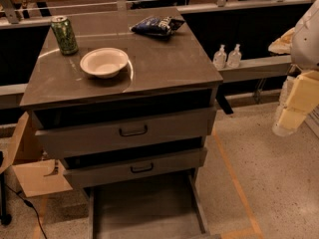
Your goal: Place blue chip bag into bottom drawer
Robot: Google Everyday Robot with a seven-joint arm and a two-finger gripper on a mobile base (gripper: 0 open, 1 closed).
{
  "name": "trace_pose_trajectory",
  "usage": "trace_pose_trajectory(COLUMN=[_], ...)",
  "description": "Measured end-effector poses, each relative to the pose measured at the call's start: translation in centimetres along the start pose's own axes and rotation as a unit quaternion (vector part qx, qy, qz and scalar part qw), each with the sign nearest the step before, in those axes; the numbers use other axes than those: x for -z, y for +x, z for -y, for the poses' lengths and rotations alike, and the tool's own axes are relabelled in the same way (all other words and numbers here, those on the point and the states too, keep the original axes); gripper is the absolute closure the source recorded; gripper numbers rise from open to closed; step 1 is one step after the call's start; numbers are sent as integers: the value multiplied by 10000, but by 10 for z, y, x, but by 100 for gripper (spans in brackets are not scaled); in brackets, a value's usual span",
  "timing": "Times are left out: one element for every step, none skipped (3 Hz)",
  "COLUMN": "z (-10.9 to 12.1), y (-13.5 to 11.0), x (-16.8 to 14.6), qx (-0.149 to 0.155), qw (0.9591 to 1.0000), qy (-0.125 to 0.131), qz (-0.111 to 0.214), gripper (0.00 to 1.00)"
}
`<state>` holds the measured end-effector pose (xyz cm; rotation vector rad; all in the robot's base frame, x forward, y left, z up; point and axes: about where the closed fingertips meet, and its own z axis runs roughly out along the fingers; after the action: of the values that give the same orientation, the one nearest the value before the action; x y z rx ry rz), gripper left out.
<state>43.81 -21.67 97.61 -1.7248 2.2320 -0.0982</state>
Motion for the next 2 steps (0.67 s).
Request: trace_pose_trajectory(z=[0, 5], y=[0, -1], x=[0, 0], qx=[0, -219], qw=[10000, 9993], qy=[1, 221], qz=[0, 193], gripper=[0, 0])
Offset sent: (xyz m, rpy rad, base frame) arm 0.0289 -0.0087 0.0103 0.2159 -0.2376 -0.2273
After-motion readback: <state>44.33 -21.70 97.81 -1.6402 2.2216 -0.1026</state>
